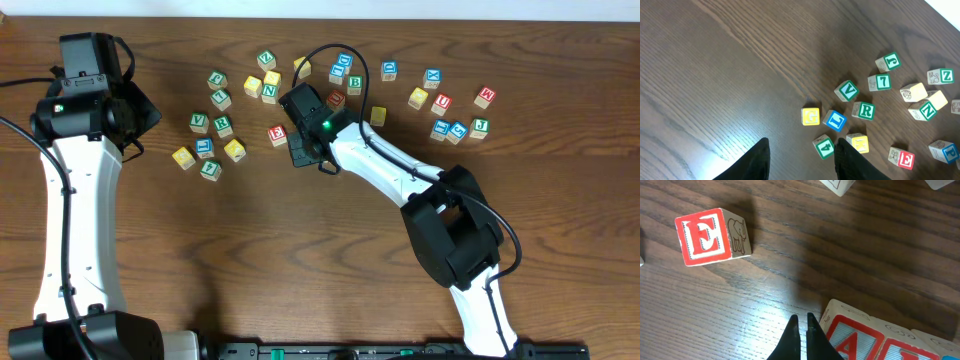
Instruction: Spell out AI2
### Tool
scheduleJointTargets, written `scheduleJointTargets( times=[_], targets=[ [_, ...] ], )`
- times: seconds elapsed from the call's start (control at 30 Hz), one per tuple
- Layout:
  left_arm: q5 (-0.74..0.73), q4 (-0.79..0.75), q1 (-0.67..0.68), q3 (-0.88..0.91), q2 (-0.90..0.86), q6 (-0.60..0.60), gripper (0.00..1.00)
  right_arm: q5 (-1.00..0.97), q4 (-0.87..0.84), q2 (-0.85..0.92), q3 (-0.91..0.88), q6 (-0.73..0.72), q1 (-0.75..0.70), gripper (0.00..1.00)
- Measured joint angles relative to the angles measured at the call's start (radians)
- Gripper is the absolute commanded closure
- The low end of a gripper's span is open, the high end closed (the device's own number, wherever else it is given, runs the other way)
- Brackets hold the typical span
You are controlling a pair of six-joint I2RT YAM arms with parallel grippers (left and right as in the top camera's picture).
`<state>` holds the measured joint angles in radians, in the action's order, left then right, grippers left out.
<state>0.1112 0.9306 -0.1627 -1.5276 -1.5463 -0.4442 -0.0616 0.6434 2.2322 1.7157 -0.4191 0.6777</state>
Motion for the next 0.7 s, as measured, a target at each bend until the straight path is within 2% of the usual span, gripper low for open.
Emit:
scheduleJointTargets(
  times=[0.7],
  targets=[
    [0.0, 0.0, 0.0, 0.0, 0.0, 0.0, 0.58, -0.003, 0.027, 0.0, 0.0, -0.023, 0.0, 0.99]
  ],
)
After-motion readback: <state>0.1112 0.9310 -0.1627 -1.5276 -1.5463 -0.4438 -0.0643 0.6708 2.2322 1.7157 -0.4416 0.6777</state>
